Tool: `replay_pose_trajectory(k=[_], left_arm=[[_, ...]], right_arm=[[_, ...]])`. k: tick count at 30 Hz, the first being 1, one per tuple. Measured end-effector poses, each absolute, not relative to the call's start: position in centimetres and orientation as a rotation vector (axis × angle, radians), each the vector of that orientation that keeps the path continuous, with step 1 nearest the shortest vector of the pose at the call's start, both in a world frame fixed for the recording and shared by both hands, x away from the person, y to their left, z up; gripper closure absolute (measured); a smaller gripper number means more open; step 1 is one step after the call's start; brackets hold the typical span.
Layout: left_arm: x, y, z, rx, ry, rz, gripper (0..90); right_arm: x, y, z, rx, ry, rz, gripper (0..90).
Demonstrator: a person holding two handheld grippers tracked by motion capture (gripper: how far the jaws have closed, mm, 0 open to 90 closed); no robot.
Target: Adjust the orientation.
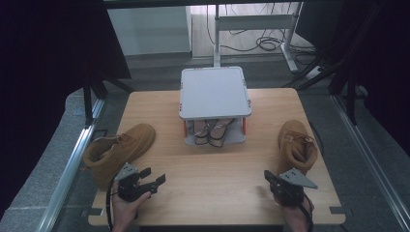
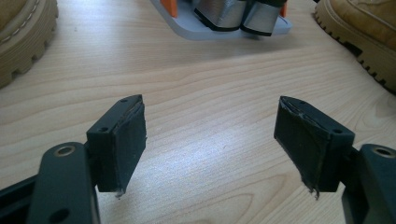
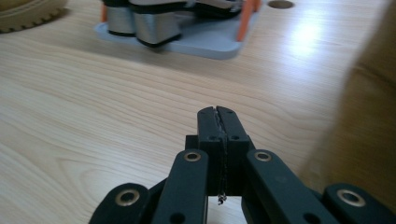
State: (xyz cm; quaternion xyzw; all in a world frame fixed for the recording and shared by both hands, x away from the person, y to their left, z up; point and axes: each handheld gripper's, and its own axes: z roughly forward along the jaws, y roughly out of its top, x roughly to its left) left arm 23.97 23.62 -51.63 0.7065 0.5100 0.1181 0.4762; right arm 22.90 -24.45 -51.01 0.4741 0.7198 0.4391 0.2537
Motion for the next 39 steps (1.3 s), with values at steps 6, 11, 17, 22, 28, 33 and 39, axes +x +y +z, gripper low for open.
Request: replay_pose_trajectory(k=[6, 11, 17, 22, 28, 33, 39], left_arm=[[24.2, 23.8, -52.0, 1.734, 1.273, 0.265, 26.4], [24.4, 23.7, -52.4, 1.737, 1.305, 0.247, 26.4], [24.6, 23.8, -52.6, 1.741, 1.315, 0.241, 26.9], [24.6, 23.9, -52.7, 1.749, 1.316, 0.245, 26.7], [24.8, 23.9, -53.0, 1.757, 1.331, 0.245, 26.3], [24.8, 23.8, -53.1, 1.76, 1.337, 0.228, 26.3], [24.9, 23.7, -53.3, 1.763, 1.345, 0.214, 26.5]], right_arm=[[22.9, -26.2, -51.3, 1.326, 1.917, 1.162, 89.2], [22.9, -27.0, -51.3, 1.331, 1.898, 1.135, 89.2], [23.0, -27.5, -51.4, 1.317, 1.912, 1.159, 89.3], [23.0, -27.8, -51.3, 1.323, 1.917, 1.185, 89.3], [22.6, -28.4, -51.3, 1.319, 1.93, 1.204, 89.4], [22.2, -28.8, -51.3, 1.317, 1.929, 1.204, 89.4], [21.7, -29.7, -51.3, 1.332, 1.911, 1.205, 89.5]])
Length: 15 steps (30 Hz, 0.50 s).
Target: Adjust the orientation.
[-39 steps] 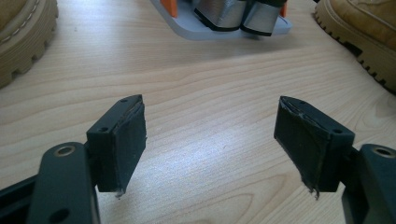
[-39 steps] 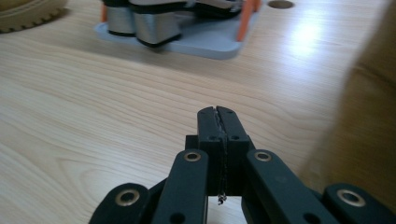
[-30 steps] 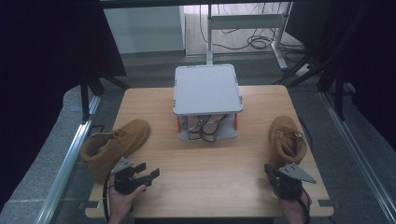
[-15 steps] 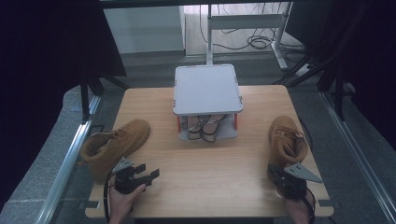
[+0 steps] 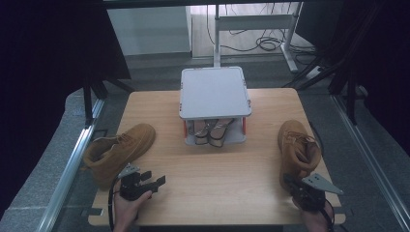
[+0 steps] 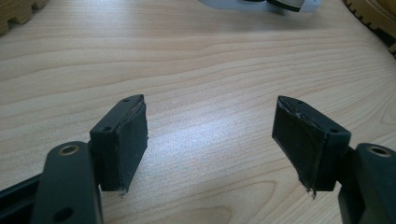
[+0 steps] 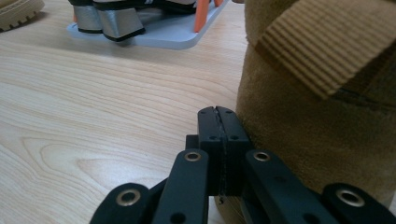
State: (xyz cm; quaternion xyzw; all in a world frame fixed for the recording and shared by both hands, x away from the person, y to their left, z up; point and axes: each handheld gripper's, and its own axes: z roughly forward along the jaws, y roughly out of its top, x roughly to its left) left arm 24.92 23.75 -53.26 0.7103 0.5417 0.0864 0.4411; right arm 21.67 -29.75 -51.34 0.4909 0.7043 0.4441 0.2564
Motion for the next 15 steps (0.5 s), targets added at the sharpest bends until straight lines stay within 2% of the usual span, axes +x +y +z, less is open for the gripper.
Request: replay_pose_trajectory(k=[15], left_arm=[[25.0, 23.2, -53.7, 1.783, 1.345, 0.197, 26.7]], right_arm=[[20.1, -33.5, -51.5, 1.419, 1.795, 1.204, 89.5]])
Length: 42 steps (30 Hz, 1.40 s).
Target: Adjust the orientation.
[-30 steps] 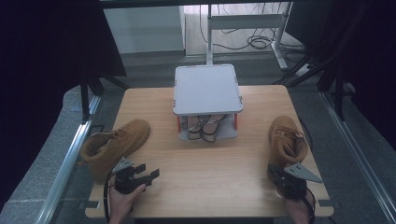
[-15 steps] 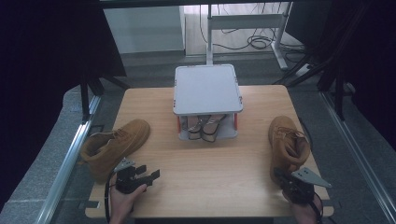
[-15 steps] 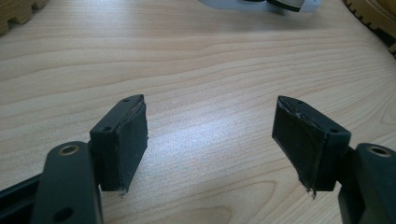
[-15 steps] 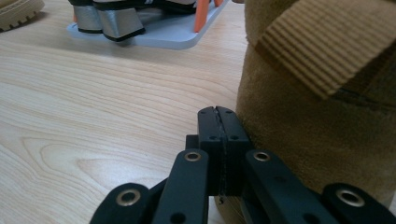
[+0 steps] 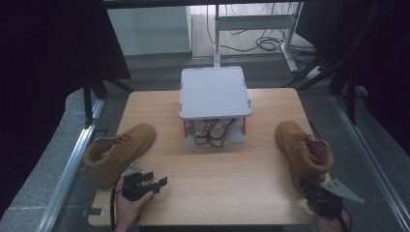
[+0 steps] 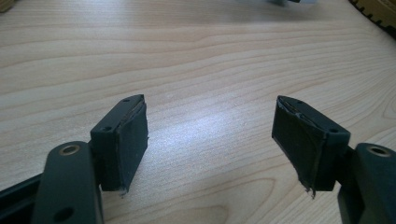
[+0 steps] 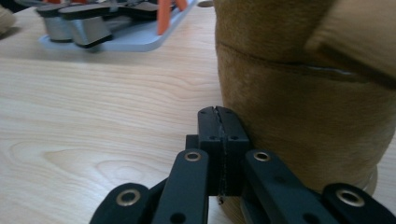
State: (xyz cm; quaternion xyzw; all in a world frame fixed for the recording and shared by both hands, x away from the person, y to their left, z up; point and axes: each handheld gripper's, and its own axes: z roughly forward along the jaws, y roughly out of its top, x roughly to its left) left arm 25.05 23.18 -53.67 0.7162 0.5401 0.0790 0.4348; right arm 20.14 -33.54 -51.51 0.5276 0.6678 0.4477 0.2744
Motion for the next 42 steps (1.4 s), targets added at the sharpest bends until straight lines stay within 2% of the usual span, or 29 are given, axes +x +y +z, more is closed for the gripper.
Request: replay_pose_trajectory(k=[22, 34, 42], left_arm=[[25.1, 23.1, -53.8, 1.795, 1.355, 0.198, 27.0], [25.1, 22.8, -53.8, 1.815, 1.345, 0.211, 27.3], [24.7, 22.8, -53.4, 1.808, 1.322, 0.255, 31.5]], right_arm=[[20.8, -35.9, -52.2, 1.493, 1.671, 1.171, 89.4], [20.8, -33.7, -51.8, 1.457, 1.697, 1.217, 88.3], [21.3, -31.3, -51.9, 1.402, 1.788, 1.252, 87.2]])
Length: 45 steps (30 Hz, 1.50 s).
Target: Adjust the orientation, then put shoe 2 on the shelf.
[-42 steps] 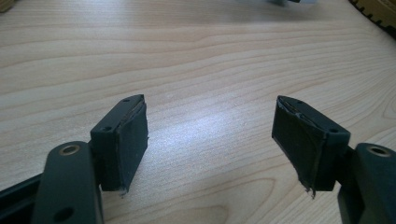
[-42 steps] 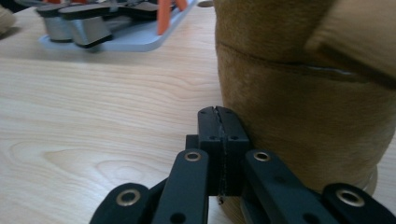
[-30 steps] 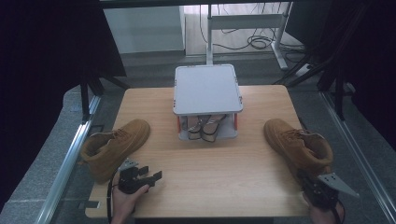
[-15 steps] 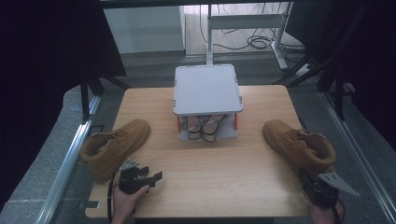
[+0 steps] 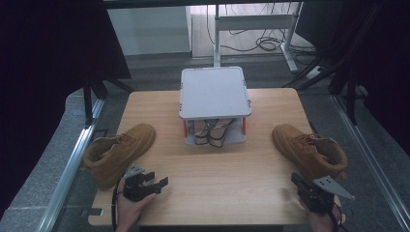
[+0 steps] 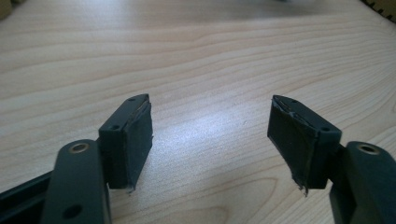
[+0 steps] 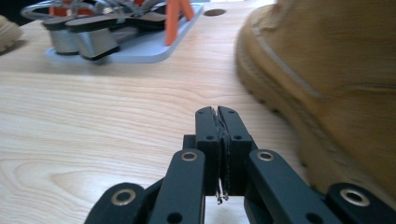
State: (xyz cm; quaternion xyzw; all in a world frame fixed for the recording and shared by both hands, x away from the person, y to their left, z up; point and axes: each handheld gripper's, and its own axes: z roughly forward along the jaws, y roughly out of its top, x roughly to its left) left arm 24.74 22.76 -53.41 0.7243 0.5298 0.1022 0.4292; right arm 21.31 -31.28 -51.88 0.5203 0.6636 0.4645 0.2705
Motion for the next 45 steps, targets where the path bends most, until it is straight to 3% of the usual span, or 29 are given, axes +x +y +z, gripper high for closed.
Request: replay_pose_trajectory(k=[12, 22, 30, 45], left_arm=[[23.6, 22.5, -49.6, 1.858, 1.15, 0.377, 36.7], [23.9, 24.5, -44.0, 1.811, 1.165, 0.473, 44.9], [24.9, 28.3, -40.7, 1.743, 1.224, 0.537, 49.5], [26.4, 36.8, -40.0, 1.634, 1.373, 0.598, 43.7]], right_arm=[[23.9, -27.4, -51.9, 1.292, 1.952, 1.327, 84.0], [24.9, -26.8, -52.5, 1.251, 2.036, 1.359, 77.8], [24.4, -26.6, -52.6, 1.273, 2.027, 1.363, 74.2], [24.5, -25.8, -53.0, 1.291, 2.045, 1.335, 70.1]])
